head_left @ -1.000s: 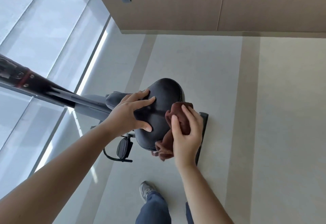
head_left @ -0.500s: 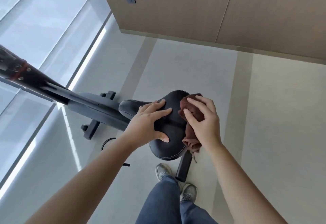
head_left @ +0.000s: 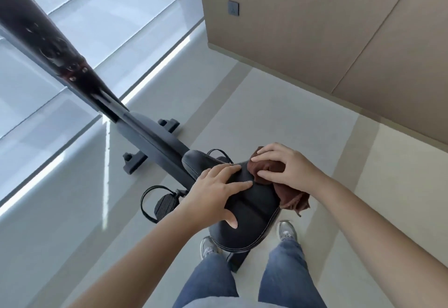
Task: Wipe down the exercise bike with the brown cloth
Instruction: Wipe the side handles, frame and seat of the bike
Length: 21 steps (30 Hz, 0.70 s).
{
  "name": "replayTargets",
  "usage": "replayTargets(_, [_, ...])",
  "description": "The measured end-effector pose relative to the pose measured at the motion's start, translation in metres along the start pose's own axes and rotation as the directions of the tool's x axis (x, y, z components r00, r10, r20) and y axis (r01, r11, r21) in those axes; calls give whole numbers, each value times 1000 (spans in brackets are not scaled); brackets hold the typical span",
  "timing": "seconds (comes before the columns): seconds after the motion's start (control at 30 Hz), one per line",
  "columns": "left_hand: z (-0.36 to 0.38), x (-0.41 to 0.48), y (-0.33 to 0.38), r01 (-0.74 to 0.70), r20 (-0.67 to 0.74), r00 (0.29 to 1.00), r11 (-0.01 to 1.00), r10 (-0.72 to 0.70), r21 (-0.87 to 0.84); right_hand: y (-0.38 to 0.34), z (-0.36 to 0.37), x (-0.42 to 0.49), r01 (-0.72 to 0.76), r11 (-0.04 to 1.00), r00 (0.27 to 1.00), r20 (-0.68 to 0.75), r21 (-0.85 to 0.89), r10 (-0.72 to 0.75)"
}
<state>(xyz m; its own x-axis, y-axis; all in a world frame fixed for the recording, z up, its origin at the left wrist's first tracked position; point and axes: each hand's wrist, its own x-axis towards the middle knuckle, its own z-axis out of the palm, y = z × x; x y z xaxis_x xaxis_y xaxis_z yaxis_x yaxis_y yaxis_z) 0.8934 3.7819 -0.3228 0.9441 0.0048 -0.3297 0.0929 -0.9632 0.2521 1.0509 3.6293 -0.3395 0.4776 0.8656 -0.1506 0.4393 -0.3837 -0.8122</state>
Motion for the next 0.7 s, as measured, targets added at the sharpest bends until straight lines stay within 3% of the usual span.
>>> replayTargets(0.1, [1,-13,10,226,-12,974,974,-226,-36,1,-12,28,36,999,966,254,19,-39])
replayTargets(0.2, [4,-22,26,473,19,881,878,-473,-69,3,-20,51,97,993,909,401,65,-115])
replayTargets(0.27, [8,-23,48,627,65,778,762,-625,-163,1,-23,68,188,978,820,534,85,-204])
replayTargets(0.43, [9,-22,67,686,98,677,578,-729,-441,-1,-1,82,289,949,807,501,127,-313])
replayTargets(0.57, [10,7,89,796,76,560,510,-825,-326,8,-12,85,335,929,719,594,156,-359])
replayTargets(0.7, [6,19,84,812,56,553,524,-831,-256,28,-32,82,334,912,669,621,239,-408])
